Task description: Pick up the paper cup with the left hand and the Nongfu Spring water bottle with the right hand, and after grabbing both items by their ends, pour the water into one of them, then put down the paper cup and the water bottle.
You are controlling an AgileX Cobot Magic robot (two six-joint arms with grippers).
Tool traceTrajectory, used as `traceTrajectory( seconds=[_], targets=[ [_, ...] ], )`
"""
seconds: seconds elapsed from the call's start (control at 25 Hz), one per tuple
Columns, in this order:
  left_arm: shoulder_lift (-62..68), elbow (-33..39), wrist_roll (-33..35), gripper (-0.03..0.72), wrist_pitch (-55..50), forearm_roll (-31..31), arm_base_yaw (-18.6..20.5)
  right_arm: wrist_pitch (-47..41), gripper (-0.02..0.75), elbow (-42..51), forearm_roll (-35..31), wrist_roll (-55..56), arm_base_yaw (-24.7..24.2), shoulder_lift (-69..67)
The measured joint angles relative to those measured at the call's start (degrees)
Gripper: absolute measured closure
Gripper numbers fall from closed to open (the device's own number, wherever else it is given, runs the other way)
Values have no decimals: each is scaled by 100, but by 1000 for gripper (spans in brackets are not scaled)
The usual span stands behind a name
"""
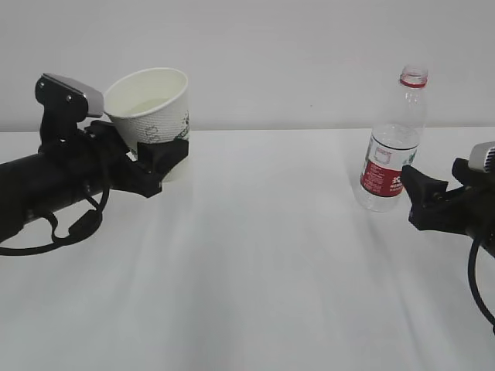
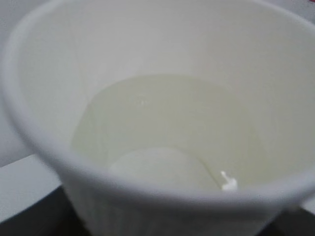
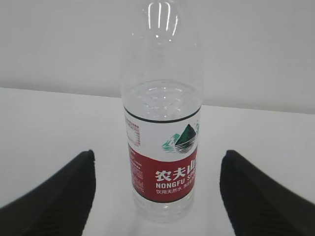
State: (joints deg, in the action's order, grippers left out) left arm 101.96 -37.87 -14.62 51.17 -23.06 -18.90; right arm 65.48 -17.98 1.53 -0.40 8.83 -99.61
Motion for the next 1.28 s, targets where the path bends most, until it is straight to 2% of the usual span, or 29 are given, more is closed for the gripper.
traceTrajectory(
  seconds=[0.64,1.08,1.28],
  targets=[
    [0,0,0,199,0,235,816,0,146,0,0,0,0,0],
    [0,0,0,199,0,531,1247,0,146,0,0,0,0,0],
    [139,0,4,202,0,878,1329,0,146,0,0,0,0,0]
  ],
)
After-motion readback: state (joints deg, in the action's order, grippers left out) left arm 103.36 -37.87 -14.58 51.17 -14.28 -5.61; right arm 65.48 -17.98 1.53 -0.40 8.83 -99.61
